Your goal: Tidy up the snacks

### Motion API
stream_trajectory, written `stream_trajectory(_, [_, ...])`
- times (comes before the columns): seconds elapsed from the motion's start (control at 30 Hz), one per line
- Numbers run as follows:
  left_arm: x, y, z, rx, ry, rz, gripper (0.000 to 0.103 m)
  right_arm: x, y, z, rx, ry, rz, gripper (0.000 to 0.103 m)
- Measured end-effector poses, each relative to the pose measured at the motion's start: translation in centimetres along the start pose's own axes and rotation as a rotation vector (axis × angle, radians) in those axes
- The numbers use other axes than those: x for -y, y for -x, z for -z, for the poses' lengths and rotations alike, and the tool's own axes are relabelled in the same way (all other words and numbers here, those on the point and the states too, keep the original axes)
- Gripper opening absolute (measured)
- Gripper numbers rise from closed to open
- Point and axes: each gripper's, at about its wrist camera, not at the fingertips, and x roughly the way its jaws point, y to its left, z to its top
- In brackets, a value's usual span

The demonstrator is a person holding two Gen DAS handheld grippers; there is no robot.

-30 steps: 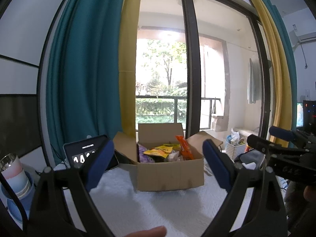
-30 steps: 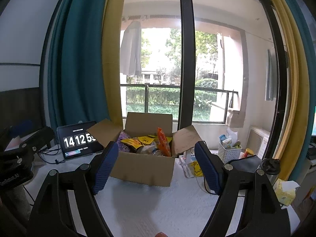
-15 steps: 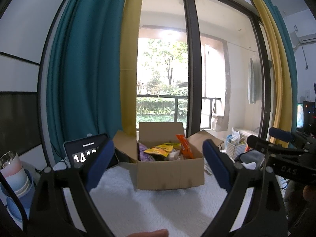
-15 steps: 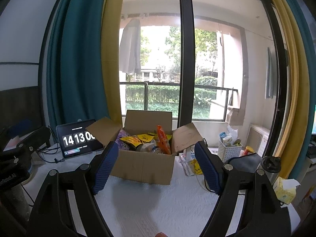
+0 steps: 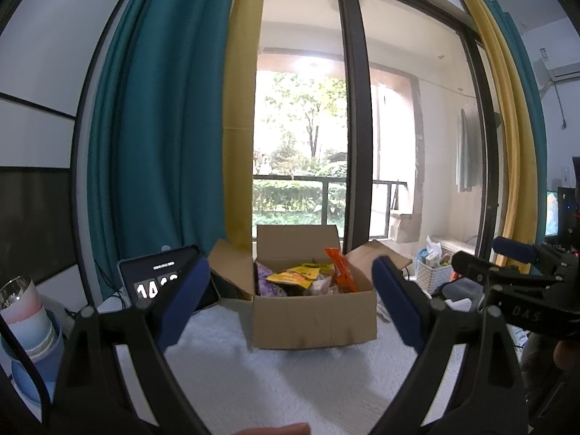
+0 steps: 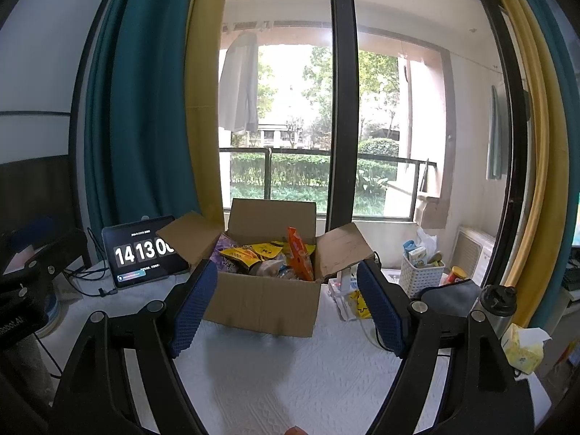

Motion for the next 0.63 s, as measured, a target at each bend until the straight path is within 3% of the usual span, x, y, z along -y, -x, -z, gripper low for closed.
stream_trajectory(0.63, [0.7, -1.0, 0.4, -0.004, -0.014, -0.015, 0.092, 0.9, -2.0, 0.9, -0.048, 0.000, -0.014, 0.082])
